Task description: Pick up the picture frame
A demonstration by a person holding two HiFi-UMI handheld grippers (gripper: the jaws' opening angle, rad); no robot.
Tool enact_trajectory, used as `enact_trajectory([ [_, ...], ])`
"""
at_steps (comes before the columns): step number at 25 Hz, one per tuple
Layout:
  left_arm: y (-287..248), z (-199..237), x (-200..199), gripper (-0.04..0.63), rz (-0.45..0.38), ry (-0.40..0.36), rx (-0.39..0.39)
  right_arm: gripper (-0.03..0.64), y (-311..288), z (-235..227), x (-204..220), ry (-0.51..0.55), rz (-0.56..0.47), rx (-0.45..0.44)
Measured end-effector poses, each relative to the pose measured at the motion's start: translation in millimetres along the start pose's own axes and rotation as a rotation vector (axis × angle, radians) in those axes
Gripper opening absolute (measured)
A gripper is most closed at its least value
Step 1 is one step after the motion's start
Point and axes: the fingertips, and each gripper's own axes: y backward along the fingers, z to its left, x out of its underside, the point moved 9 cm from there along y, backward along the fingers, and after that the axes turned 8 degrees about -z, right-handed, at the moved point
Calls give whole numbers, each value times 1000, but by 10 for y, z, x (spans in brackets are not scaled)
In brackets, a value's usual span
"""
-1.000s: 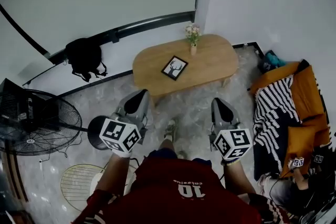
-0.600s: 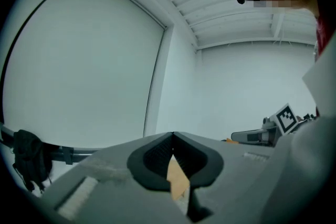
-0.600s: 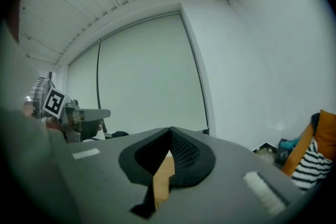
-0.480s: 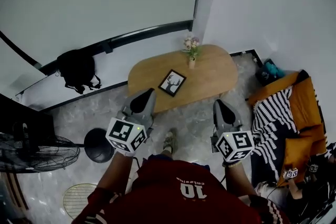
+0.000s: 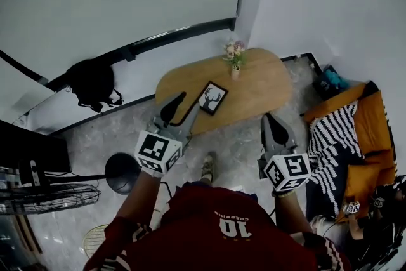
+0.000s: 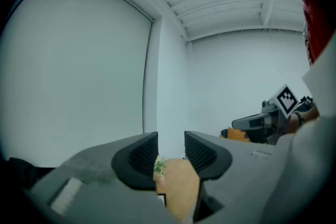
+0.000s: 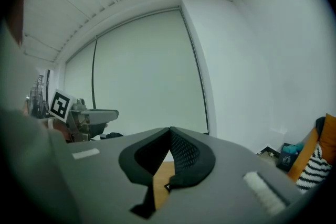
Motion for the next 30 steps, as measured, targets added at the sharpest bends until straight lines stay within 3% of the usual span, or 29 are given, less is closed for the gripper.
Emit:
enact_trajectory([
  [10, -632, 466, 848, 153, 153, -10, 65, -11, -390, -228, 246, 20, 23, 44],
  [15, -884, 627, 1498, 153, 248, 3, 99, -6, -498, -361, 535, 82, 4, 42],
  [21, -1215, 902, 2311, 153, 368, 30, 143, -3, -704, -501, 935, 47, 57, 92],
  [30, -1626, 1210, 3396, 153, 431, 35, 183, -3, -986, -565, 1345, 42, 101, 150],
])
